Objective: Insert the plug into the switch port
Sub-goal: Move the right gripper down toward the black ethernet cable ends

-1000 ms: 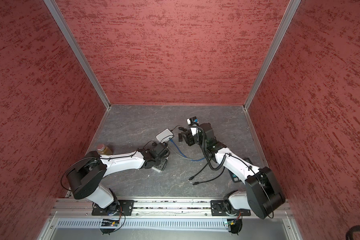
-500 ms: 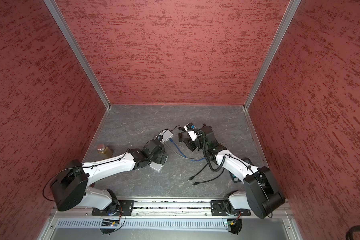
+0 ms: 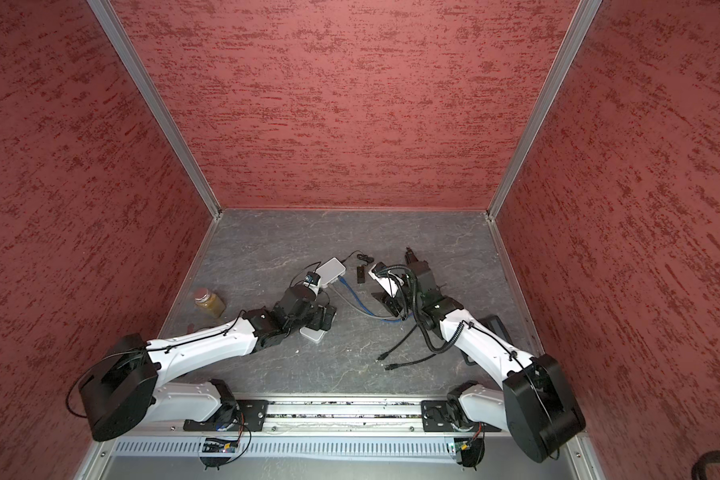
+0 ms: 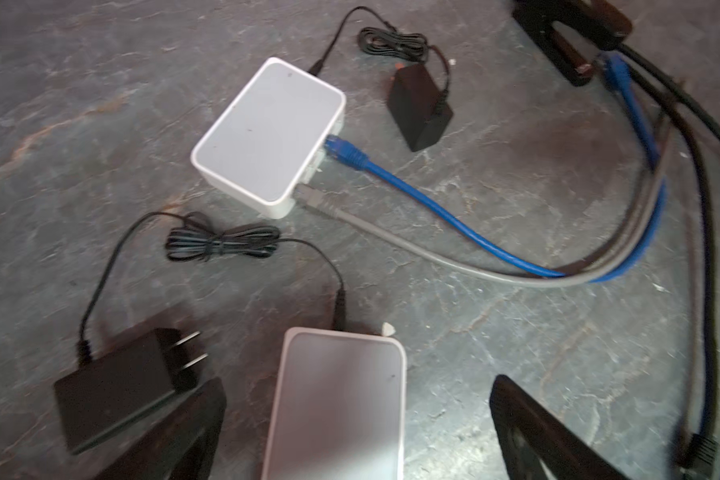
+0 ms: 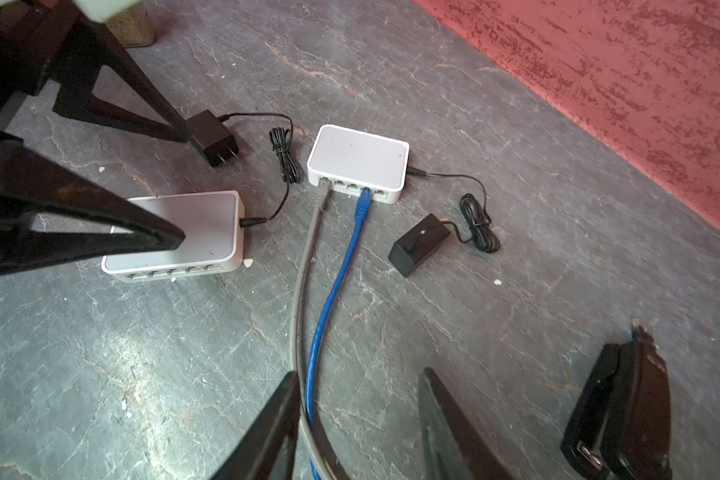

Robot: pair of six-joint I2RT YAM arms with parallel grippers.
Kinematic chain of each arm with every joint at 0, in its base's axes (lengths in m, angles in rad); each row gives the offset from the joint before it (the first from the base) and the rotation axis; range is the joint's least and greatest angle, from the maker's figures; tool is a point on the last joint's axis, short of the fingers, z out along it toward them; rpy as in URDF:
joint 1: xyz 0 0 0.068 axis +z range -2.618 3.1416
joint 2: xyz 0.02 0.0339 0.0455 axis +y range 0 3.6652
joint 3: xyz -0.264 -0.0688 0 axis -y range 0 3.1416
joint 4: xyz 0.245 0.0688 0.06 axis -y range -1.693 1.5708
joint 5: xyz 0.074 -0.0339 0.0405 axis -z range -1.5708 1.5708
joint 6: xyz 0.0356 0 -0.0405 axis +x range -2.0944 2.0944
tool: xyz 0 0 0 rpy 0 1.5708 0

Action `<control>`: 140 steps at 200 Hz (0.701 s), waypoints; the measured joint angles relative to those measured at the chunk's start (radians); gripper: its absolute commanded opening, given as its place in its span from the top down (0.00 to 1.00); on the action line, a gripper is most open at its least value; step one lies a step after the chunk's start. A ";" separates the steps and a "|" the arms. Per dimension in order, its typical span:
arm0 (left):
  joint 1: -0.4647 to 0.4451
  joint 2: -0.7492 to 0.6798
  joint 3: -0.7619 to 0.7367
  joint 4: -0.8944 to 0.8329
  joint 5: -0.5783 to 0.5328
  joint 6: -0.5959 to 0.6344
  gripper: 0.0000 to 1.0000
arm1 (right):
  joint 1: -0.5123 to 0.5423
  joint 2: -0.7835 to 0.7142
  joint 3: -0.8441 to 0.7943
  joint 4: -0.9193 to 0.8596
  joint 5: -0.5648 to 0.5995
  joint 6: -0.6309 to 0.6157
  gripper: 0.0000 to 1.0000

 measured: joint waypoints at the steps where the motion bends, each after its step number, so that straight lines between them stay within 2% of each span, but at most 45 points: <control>1: -0.001 0.000 0.000 0.001 0.001 0.000 0.00 | 0.000 0.000 0.002 -0.003 0.000 0.000 0.56; 28: -0.040 0.015 0.000 0.046 0.014 0.009 0.00 | 0.000 -0.011 0.040 -0.089 0.047 -0.027 0.57; 63: -0.055 0.019 -0.031 0.139 0.018 0.019 0.00 | -0.007 -0.027 0.041 -0.227 0.130 -0.282 0.57; 96: -0.055 0.026 -0.034 0.184 0.023 0.027 0.00 | -0.018 -0.027 0.066 -0.351 0.093 -0.469 0.59; 140: -0.055 0.026 -0.056 0.239 0.026 0.027 0.00 | -0.019 -0.051 0.057 -0.507 0.042 -0.543 0.59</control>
